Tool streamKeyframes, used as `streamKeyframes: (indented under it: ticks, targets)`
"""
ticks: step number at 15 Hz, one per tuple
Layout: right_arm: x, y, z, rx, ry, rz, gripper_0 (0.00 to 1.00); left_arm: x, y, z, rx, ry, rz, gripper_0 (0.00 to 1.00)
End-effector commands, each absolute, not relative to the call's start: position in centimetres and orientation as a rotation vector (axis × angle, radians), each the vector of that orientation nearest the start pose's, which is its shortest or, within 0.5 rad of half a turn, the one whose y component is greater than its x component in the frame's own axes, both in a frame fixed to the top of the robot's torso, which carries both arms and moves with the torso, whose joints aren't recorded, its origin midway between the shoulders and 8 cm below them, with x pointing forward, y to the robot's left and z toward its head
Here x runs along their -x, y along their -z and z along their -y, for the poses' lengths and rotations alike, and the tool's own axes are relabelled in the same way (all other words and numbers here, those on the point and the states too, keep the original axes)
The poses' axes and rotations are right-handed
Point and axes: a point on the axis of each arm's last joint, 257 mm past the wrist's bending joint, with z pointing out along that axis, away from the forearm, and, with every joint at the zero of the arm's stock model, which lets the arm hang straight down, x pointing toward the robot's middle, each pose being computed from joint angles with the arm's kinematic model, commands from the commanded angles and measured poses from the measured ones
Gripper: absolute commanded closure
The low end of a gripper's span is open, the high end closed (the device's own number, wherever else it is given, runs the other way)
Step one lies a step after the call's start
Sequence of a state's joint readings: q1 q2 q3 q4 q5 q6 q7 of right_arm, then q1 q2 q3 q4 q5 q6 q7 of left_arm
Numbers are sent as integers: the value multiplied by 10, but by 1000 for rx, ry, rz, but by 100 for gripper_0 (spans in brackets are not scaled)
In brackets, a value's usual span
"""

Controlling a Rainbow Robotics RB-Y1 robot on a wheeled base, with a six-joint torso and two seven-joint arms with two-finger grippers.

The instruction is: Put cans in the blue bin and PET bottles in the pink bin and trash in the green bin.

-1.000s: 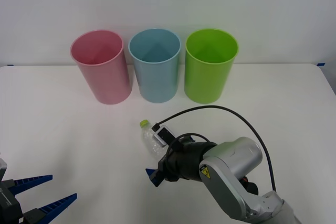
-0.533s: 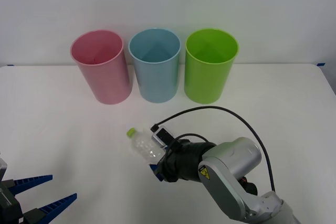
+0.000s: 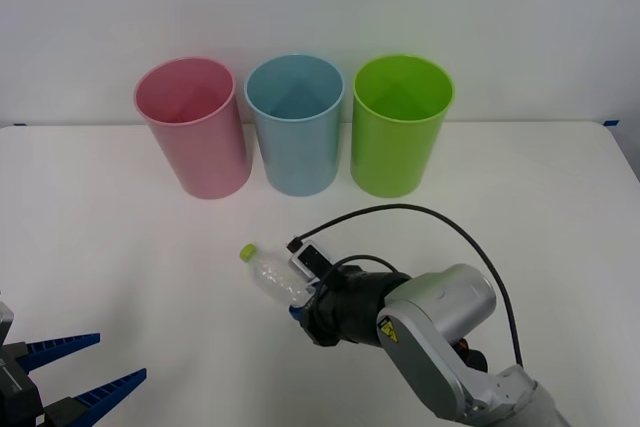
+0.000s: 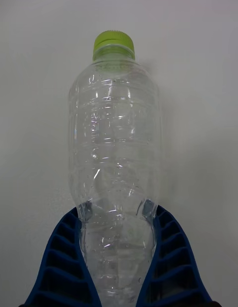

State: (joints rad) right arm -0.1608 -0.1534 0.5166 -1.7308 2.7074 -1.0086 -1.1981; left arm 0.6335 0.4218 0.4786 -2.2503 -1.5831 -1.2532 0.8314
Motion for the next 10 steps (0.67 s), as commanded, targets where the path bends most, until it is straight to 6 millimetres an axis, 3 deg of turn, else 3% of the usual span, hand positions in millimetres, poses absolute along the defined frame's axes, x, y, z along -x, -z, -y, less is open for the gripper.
streamKeyframes:
  ticks: [1,5,10]
  targets:
    - [-409,337,-39,1047,-403,-2101,100,-258,233,-264,-466,655,-2139,0]
    - [-414,311,-55,1011,-518,-2003,100,-258,233,-264,-466,655,-2139,0]
    - [-404,240,-57,978,-681,-1851,100,-258,233,-264,-466,655,-2139,0]
